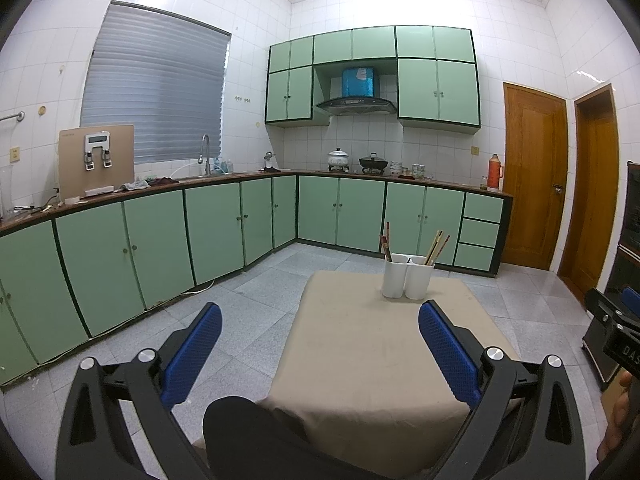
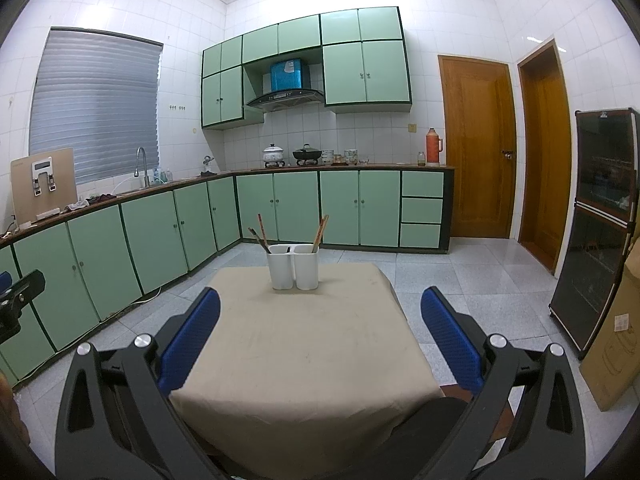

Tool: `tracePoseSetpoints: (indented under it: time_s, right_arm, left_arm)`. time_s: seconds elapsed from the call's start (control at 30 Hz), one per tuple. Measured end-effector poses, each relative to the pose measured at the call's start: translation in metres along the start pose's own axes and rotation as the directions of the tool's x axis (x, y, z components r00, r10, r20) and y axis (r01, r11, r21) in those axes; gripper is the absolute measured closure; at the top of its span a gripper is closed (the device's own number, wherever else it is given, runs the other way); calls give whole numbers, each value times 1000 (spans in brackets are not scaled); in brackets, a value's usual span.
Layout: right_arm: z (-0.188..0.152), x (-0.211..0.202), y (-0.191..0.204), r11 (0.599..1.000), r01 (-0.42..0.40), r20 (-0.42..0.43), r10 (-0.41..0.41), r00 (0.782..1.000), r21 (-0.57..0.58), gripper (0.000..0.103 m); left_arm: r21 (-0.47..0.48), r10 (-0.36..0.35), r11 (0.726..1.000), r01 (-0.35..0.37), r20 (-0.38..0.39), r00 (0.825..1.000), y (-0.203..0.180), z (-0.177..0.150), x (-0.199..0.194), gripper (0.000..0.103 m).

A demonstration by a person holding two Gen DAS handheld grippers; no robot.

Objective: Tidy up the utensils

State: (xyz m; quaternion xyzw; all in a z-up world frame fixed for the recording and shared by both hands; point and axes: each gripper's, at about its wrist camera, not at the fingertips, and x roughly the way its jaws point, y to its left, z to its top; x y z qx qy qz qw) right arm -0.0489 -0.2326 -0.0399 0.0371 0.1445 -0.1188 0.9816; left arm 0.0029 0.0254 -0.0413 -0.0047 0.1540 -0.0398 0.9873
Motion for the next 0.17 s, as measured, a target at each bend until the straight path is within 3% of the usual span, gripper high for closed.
tracePoseSetpoints:
  time_s: [0.17]
  right_arm:
    - [0, -1, 1, 1000, 1, 2, -1, 1000, -2, 6]
  left_arm:
    - [-11, -2, 1000, 2, -6, 1000, 0, 1, 1, 6]
